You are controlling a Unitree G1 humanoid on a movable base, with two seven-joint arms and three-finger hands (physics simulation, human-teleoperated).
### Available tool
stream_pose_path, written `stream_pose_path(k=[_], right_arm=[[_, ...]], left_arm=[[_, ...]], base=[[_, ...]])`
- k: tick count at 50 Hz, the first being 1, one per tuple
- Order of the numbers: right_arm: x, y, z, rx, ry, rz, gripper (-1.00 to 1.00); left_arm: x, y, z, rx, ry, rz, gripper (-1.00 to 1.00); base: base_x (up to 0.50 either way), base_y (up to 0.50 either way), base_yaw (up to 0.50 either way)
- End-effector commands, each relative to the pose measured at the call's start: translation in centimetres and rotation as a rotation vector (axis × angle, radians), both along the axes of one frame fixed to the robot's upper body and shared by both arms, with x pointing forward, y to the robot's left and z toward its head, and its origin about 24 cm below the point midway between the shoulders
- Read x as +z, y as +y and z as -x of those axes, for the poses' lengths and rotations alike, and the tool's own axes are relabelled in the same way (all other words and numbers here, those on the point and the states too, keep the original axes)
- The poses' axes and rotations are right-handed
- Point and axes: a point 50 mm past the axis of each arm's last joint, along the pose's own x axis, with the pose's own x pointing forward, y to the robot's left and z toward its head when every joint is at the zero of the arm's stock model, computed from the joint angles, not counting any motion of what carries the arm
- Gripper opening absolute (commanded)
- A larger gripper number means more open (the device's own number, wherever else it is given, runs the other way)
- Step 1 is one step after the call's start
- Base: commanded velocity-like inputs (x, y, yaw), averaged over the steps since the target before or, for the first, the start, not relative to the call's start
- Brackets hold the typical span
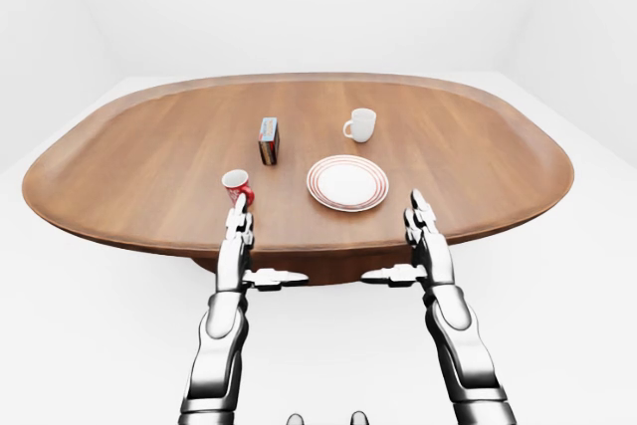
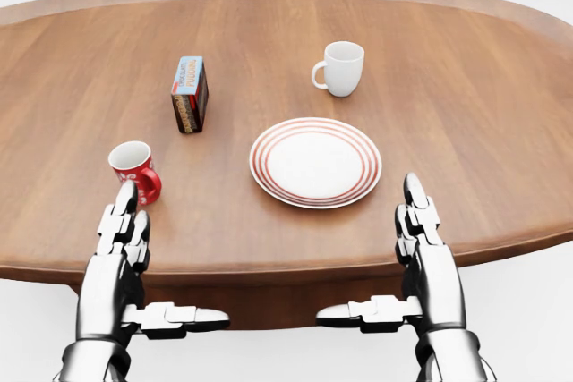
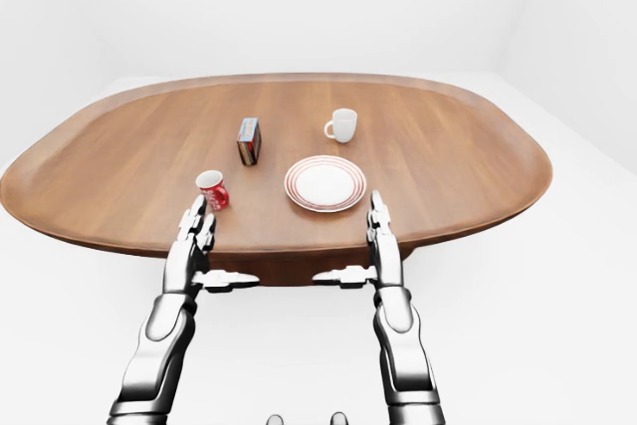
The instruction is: Pick up the red mug and put it on the plate
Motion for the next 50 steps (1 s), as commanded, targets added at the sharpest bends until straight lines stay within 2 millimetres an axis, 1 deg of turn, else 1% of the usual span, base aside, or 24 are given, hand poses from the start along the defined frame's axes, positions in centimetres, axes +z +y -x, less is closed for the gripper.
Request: stream_pose_path(k=[1,4,7,13,15,16,18,19,21,23,28,30,35,43,46,50], right_arm=[[0.8,-0.7,0.4,0.007,-0.009,0.024,1.0],[1.2,-0.8,0.4,0.002,-0.016,0.019,1.0],[1.8,-0.8,0.3,0.009,-0.031,0.049,1.0],[2.8,-1.0,0.3,0.008,-0.069,0.049,1.0],[4.5,-1.0,0.4,0.005,-0.142,0.05,1.0],[6.7,-0.9,0.5,0.014,-0.238,0.055,1.0],[10.9,-0.6,1.5,0.032,-0.43,0.033,1.0],[12.1,-0.6,2.0,0.038,-0.488,0.019,1.0],[14.4,-0.4,3.0,0.054,-0.598,-0.004,1.0],[16.1,-0.3,3.8,0.069,-0.687,-0.001,1.0],[16.9,-0.4,4.1,0.071,-0.73,-0.025,1.0],[16.9,-0.4,4.1,0.072,-0.727,-0.027,1.0],[16.6,-0.5,3.9,0.073,-0.71,-0.029,1.0],[16.6,-0.7,3.9,0.064,-0.713,-0.003,1.0],[16.9,-0.9,4.2,0.069,-0.729,-0.015,1.0],[16.7,-0.9,4.1,0.072,-0.718,0.016,1.0]], left_arm=[[0.7,0.6,0.3,-0.003,-0.058,-0.014,1.0],[0.6,0.7,0.2,0.016,-0.043,-0.033,1.0],[0.8,0.6,0.2,0.007,-0.058,-0.028,1.0],[1.4,0.5,0.3,-0.007,-0.083,-0.026,1.0],[3.1,0.4,0.5,-0.026,-0.144,-0.04,1.0],[5.6,0.4,0.7,-0.032,-0.208,-0.034,1.0],[11.0,0.6,1.5,-0.032,-0.43,0.011,1.0],[12.5,0.7,1.8,-0.028,-0.5,0.021,1.0],[14.9,0.8,2.6,-0.03,-0.619,0.044,1.0],[16.0,0.9,2.9,-0.023,-0.673,0.055,1.0],[16.0,0.9,2.8,-0.017,-0.667,0.064,1.0],[16.0,1.1,2.7,-0.011,-0.669,0.07,1.0],[15.2,1.1,2.1,-0.007,-0.626,0.057,1.0],[15.4,1.3,1.8,0.001,-0.629,0.059,1.0],[15.5,1.4,1.8,0.002,-0.633,0.061,1.0],[15.4,1.4,1.7,0.005,-0.631,0.061,1.0]], base=[[0.0,0.0,0.0],[0.0,0.0,0.0],[0.0,0.0,0.0],[0.0,0.0,0.0],[0.0,0.0,0.0],[0.0,0.0,0.0],[0.0,0.0,0.0],[0.0,0.0,0.0],[0.0,0.0,0.0],[0.0,0.0,0.0],[0.0,0.0,0.0],[0.0,0.0,0.0],[0.0,0.0,0.0],[0.0,0.0,0.0],[0.0,0.5,0.0],[0.0,0.5,0.0]])
